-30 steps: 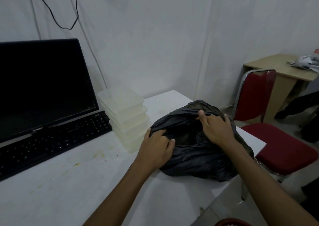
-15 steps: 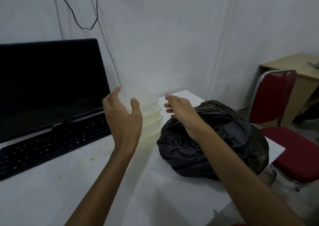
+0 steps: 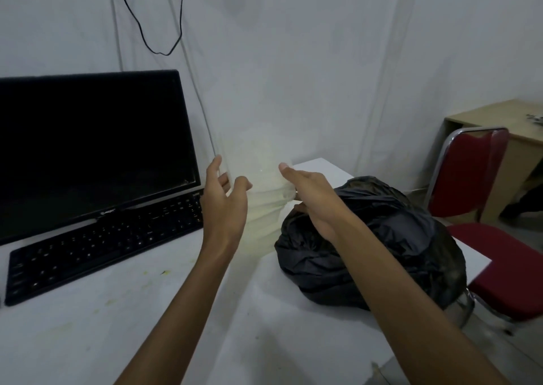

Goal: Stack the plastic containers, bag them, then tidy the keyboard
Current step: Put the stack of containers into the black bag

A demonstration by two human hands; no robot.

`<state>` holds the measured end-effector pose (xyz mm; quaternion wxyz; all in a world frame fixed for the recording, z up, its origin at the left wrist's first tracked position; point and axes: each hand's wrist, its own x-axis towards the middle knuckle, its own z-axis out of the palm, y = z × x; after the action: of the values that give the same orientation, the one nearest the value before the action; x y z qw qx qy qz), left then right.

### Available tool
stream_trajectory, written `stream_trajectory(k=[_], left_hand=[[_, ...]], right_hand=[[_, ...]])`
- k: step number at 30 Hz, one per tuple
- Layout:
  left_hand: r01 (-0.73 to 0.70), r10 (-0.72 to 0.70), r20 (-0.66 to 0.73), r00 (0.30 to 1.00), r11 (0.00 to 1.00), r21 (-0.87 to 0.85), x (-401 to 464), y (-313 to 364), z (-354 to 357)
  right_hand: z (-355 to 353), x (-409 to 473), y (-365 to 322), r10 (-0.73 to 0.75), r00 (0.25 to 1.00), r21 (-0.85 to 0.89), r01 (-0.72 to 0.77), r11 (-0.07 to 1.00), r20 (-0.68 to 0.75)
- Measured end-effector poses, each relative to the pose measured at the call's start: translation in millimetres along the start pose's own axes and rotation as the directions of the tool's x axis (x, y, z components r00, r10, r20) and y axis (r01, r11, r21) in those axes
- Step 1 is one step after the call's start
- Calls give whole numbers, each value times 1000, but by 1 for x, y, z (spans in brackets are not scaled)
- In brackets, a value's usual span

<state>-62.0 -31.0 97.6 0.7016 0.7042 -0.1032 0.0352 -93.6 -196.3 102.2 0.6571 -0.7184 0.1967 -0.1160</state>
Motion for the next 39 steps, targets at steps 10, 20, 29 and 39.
stream_trajectory(k=[10,20,29,39], left_hand=[[-36,19,348,937,998,44,-19,-12,43],[-344,-23,546,838,753,561,-36,-78,75],[-457,-73,628,774,622,636,-38,-75,63],[-445,-79,588,805,575,687,-38,-81,61]], right_hand=[[-87,-45,-2,172,984,249,-154,956,-52],[-156,-73,15,449,893,-7,-449,893,-35],[-129,-33,35,417,894,-86,-434,897,-163],[-78,-7,88,-29,926,-422,-144,895,-377]])
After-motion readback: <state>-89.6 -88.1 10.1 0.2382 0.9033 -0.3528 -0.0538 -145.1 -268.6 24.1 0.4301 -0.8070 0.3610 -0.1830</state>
